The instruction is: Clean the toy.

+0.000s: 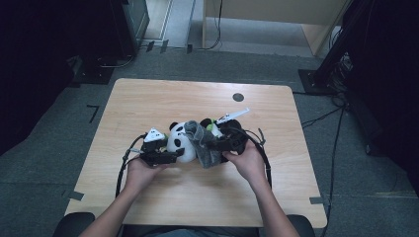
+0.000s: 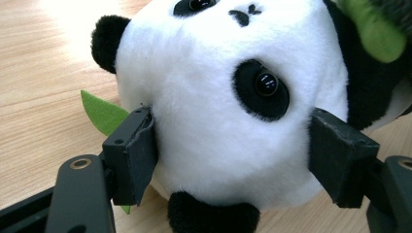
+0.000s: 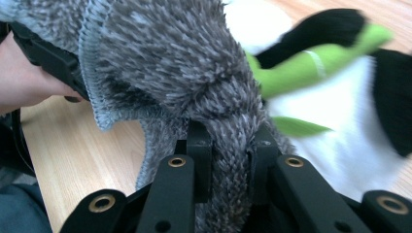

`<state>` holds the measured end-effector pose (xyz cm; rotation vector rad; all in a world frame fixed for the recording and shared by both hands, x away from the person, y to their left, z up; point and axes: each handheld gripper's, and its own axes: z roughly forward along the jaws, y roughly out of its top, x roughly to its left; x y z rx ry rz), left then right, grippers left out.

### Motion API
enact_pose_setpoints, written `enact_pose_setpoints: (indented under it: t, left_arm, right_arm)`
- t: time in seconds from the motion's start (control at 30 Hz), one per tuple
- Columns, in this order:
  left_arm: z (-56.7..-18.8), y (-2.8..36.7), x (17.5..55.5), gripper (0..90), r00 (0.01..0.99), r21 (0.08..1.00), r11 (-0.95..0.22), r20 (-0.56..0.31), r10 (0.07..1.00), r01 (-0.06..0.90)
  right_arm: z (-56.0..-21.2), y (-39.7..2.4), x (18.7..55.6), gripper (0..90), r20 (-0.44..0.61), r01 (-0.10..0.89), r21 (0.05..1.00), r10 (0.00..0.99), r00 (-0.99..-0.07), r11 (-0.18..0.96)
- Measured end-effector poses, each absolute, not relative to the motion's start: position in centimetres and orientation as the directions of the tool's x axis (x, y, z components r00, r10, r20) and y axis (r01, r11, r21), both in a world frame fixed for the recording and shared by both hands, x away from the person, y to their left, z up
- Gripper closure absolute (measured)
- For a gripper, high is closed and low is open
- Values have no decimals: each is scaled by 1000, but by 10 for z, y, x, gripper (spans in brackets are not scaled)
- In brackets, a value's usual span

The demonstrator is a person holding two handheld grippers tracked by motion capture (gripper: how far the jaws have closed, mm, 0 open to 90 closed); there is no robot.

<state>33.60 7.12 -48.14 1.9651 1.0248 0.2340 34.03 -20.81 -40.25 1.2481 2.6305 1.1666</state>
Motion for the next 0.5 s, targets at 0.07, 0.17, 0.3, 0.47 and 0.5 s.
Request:
enact_pose_setpoints:
  t: [0.07,0.17,0.3,0.47,0.5]
  left_arm:
    - [-481,71,336,260,642,775,-270,-217,735,571]
    - [-481,72,337,260,644,776,-267,-222,732,571]
    - [-481,72,337,262,650,777,-276,-216,729,566]
    - [-481,71,336,262,648,777,-276,-212,732,566]
    - [-481,71,335,266,648,776,-276,-214,731,567]
  right_arm:
    - [-402,-214,341,774,296,671,631,677,-673,391]
    - [-401,-222,343,770,301,677,639,692,-656,364]
    - [-400,-235,344,773,298,691,641,721,-625,334]
    - [-394,-251,343,779,277,705,641,766,-580,302]
    - [-393,-255,343,779,272,706,643,774,-572,296]
